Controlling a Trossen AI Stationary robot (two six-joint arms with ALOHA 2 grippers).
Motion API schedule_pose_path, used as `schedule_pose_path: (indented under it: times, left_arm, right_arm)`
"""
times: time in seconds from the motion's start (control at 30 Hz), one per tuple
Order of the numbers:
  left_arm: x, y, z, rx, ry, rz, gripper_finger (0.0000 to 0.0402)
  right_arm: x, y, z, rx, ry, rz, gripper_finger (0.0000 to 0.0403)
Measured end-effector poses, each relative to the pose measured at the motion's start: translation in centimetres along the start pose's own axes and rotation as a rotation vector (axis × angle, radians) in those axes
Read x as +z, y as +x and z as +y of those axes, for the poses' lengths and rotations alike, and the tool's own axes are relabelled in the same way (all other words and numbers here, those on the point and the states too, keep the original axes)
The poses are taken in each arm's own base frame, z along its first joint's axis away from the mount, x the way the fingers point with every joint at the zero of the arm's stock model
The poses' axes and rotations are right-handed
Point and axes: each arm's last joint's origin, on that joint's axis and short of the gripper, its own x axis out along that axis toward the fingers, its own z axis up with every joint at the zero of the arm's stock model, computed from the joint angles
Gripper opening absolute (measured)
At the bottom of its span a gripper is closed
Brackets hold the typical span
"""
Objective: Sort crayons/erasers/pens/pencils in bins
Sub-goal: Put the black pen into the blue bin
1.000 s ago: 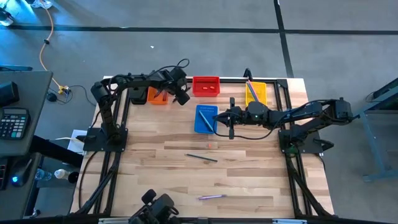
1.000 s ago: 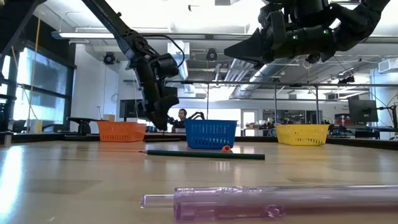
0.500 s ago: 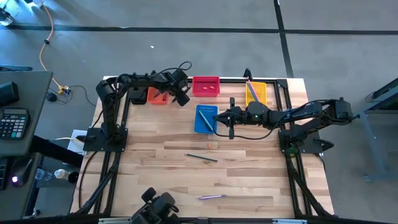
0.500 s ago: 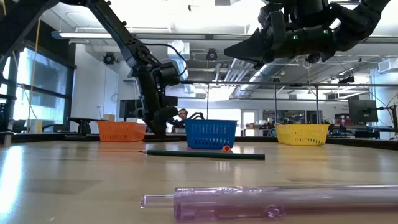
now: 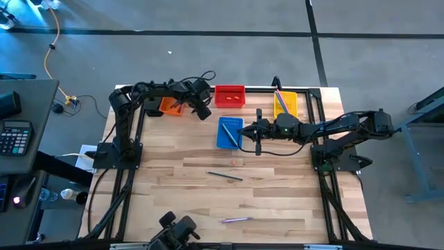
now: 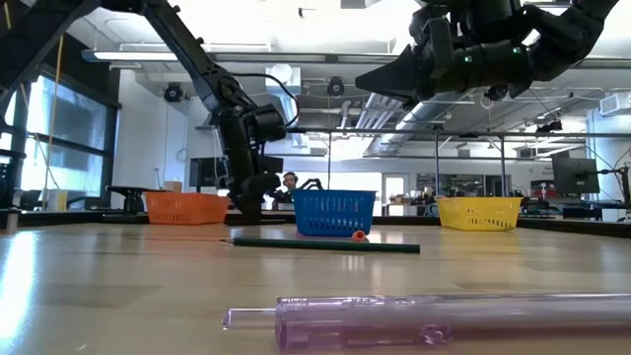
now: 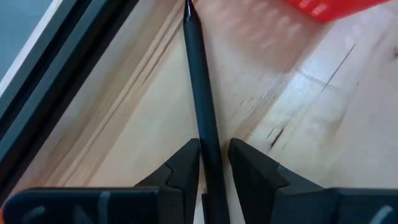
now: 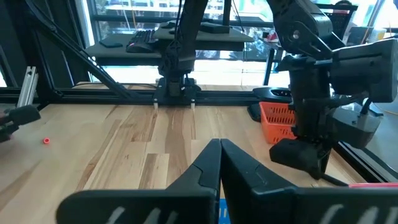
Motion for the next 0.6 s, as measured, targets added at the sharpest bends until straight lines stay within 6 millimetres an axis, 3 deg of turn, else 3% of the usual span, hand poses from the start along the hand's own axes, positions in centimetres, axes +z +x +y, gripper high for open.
schedule_pose_path:
  times: [0.17,0.43,0.6]
  left_arm:
    - [-0.1,-0.5,0.0,0.010,0.023,0.000,0.0068]
    - [-0.2,-0.7,-0.5,-0.040,0.054,0.014,0.0011]
    - [-0.7,-1.2,-0.8,-0.058,0.035,0.061,0.0010]
  right_arm:
    - [0.0,0.0,0.0,0.000,0.000,0.001,0.0000]
    - [0.0,0.0,0.0,0.000,0.000,0.000,0.0000]
    - [0.0,0.0,0.0,0.000,0.000,0.001,0.0000]
